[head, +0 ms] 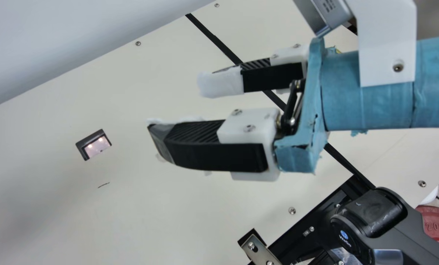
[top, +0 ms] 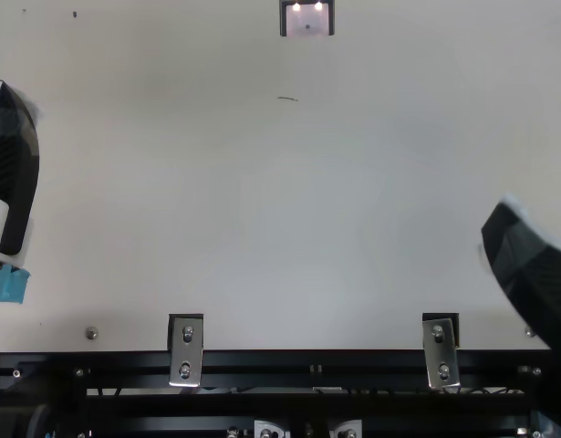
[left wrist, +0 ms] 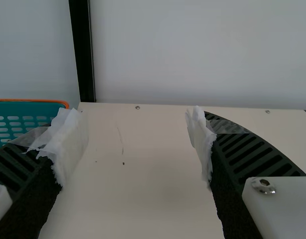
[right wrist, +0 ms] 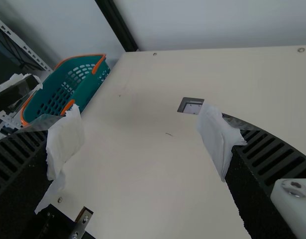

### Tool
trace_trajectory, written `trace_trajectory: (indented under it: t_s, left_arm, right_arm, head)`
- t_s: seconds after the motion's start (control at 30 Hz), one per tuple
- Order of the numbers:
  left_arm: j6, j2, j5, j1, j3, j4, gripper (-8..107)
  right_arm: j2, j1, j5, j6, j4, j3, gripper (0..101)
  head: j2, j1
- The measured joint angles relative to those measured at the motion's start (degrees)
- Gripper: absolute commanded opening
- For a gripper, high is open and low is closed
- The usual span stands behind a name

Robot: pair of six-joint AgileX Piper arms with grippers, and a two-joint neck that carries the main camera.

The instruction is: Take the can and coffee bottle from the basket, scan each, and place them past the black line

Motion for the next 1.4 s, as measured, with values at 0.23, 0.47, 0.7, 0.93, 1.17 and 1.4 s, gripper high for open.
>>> trace_trajectory:
  t_s: [0.23, 0.47, 0.7, 0.93, 1.17, 1.4]
  left_arm:
    - [0.0, 0.0, 0.0, 0.0, 0.0, 0.0, 90]
    - [0.0, 0.0, 0.0, 0.0, 0.0, 0.0, 90]
    - [0.0, 0.0, 0.0, 0.0, 0.0, 0.0, 90]
    - [0.0, 0.0, 0.0, 0.0, 0.0, 0.0, 90]
    - [0.0, 0.0, 0.0, 0.0, 0.0, 0.0, 90]
    - [0.0, 0.0, 0.0, 0.0, 0.0, 0.0, 90]
  right_arm:
    - [0.0, 0.0, 0.2, 0.0, 0.0, 0.0, 101]
    - [0.0, 0.0, 0.2, 0.0, 0.0, 0.0, 101]
    - [0.0, 0.0, 0.2, 0.0, 0.0, 0.0, 101]
    - [0.0, 0.0, 0.2, 0.0, 0.0, 0.0, 101]
    - [0.0, 0.0, 0.2, 0.0, 0.0, 0.0, 101]
    - [0.0, 0.0, 0.2, 0.0, 0.0, 0.0, 101]
  head:
    - [0.0, -0.3]
    - [0.0, -0.3]
    - [5.3, 1.8]
    - [17.3, 2.9]
    - [31.7, 2.6]
    - [44.9, -0.6]
